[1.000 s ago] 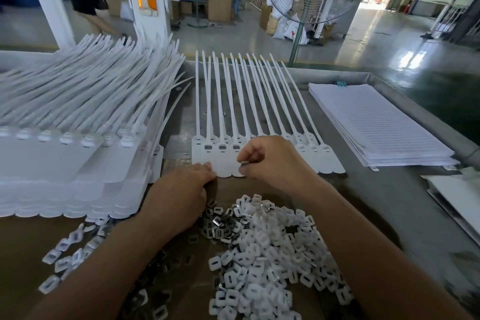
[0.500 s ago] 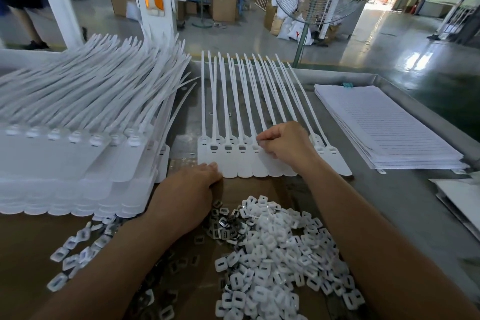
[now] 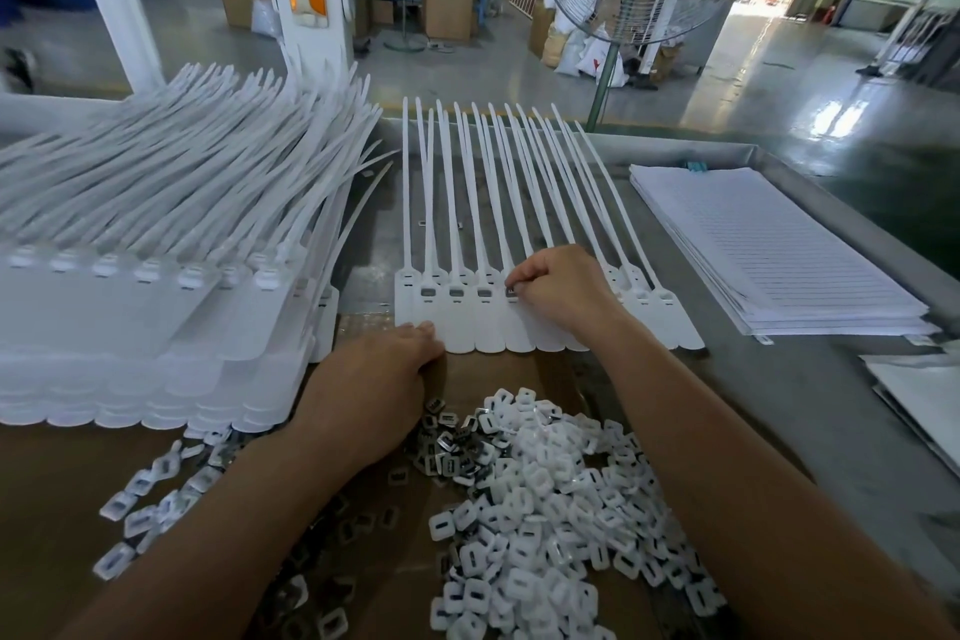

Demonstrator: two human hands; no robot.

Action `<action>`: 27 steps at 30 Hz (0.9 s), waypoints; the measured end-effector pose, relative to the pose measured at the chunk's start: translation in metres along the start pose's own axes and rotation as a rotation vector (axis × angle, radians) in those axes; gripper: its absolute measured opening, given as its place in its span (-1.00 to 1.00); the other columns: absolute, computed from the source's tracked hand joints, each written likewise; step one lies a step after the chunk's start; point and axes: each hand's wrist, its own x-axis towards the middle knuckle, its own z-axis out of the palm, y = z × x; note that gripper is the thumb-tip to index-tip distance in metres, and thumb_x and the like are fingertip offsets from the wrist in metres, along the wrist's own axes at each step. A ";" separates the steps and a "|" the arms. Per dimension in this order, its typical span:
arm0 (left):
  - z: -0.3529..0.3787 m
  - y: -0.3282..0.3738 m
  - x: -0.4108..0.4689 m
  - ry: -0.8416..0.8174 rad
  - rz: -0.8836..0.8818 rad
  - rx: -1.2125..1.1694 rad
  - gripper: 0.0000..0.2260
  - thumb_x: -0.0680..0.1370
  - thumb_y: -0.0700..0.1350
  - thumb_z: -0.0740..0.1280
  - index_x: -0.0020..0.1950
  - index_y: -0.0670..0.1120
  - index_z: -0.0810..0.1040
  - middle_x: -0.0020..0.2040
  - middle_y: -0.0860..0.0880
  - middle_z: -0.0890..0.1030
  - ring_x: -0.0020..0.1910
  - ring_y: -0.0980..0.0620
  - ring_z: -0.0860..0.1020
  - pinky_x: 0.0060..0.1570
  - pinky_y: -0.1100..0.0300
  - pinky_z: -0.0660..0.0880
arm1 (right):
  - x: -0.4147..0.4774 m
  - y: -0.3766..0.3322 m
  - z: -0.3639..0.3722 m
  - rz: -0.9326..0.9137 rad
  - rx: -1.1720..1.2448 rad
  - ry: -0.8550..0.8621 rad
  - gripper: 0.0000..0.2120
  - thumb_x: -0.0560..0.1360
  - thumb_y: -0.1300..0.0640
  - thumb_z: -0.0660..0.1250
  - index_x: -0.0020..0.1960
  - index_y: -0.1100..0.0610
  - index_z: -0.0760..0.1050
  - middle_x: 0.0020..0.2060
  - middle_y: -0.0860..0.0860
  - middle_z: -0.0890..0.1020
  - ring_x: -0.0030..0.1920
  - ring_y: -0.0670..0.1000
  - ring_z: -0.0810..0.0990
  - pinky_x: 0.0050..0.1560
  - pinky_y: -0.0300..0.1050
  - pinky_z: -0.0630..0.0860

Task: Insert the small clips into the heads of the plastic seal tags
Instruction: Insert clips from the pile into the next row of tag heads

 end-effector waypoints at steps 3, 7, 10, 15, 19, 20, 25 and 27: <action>0.001 -0.001 0.000 0.003 -0.001 0.000 -0.57 0.55 -0.25 0.09 0.39 0.05 0.33 0.44 0.11 0.27 0.41 0.13 0.24 0.35 0.23 0.16 | 0.002 -0.002 0.000 0.010 -0.051 -0.018 -0.79 0.50 0.26 0.25 -0.04 0.11 0.65 0.05 0.02 0.64 0.08 -0.02 0.53 0.01 -0.24 0.35; 0.002 -0.002 0.001 0.007 0.008 0.005 -0.56 0.54 -0.25 0.10 0.39 0.05 0.33 0.44 0.11 0.25 0.41 0.13 0.23 0.36 0.24 0.14 | 0.004 -0.003 0.000 -0.001 -0.118 -0.042 -0.78 0.50 0.25 0.23 -0.04 0.12 0.66 0.02 0.01 0.65 0.04 -0.01 0.54 -0.04 -0.23 0.36; 0.001 -0.001 0.001 0.010 0.010 0.003 -0.57 0.55 -0.25 0.10 0.39 0.05 0.33 0.44 0.12 0.25 0.41 0.14 0.23 0.36 0.25 0.13 | 0.005 -0.003 0.001 -0.007 -0.131 -0.036 -0.79 0.49 0.23 0.24 -0.06 0.11 0.66 -0.03 -0.01 0.66 -0.05 -0.05 0.53 -0.11 -0.21 0.35; 0.000 -0.001 0.002 0.009 0.010 0.007 -0.57 0.54 -0.25 0.11 0.38 0.05 0.35 0.44 0.11 0.26 0.40 0.13 0.25 0.35 0.23 0.15 | 0.006 0.000 0.003 0.001 -0.058 0.022 -0.84 0.46 0.24 0.32 -0.11 0.08 0.67 -0.03 -0.03 0.66 -0.02 -0.08 0.52 -0.04 -0.21 0.37; 0.001 -0.001 0.002 0.007 0.010 0.000 -0.56 0.54 -0.26 0.11 0.38 0.05 0.35 0.44 0.12 0.25 0.41 0.13 0.23 0.36 0.24 0.13 | 0.008 0.000 -0.001 0.053 -0.005 0.029 -0.90 0.41 0.21 0.38 -0.13 0.06 0.64 -0.15 -0.13 0.56 -0.09 -0.11 0.43 -0.06 -0.19 0.35; 0.000 -0.001 0.002 0.009 0.011 -0.003 -0.56 0.54 -0.26 0.11 0.38 0.05 0.35 0.44 0.12 0.26 0.41 0.14 0.23 0.36 0.25 0.13 | 0.009 0.000 -0.001 0.068 0.004 0.024 -0.92 0.40 0.21 0.39 -0.17 0.06 0.63 -0.21 -0.15 0.53 -0.12 -0.11 0.42 -0.11 -0.20 0.36; -0.001 0.000 0.000 0.018 0.022 -0.008 -0.58 0.52 -0.27 0.11 0.34 0.03 0.41 0.42 0.11 0.29 0.39 0.13 0.27 0.33 0.25 0.18 | 0.011 -0.003 -0.002 0.094 -0.010 0.007 -0.89 0.39 0.19 0.39 -0.10 0.18 0.63 -0.13 -0.04 0.60 -0.08 -0.03 0.50 -0.13 -0.17 0.41; 0.000 0.000 0.001 0.012 0.026 -0.004 -0.57 0.53 -0.28 0.11 0.35 0.03 0.40 0.43 0.11 0.28 0.40 0.14 0.25 0.34 0.26 0.16 | 0.009 -0.002 -0.005 0.070 0.016 -0.025 -0.93 0.42 0.18 0.39 -0.10 0.14 0.62 -0.12 -0.08 0.54 -0.05 -0.06 0.47 -0.03 -0.17 0.42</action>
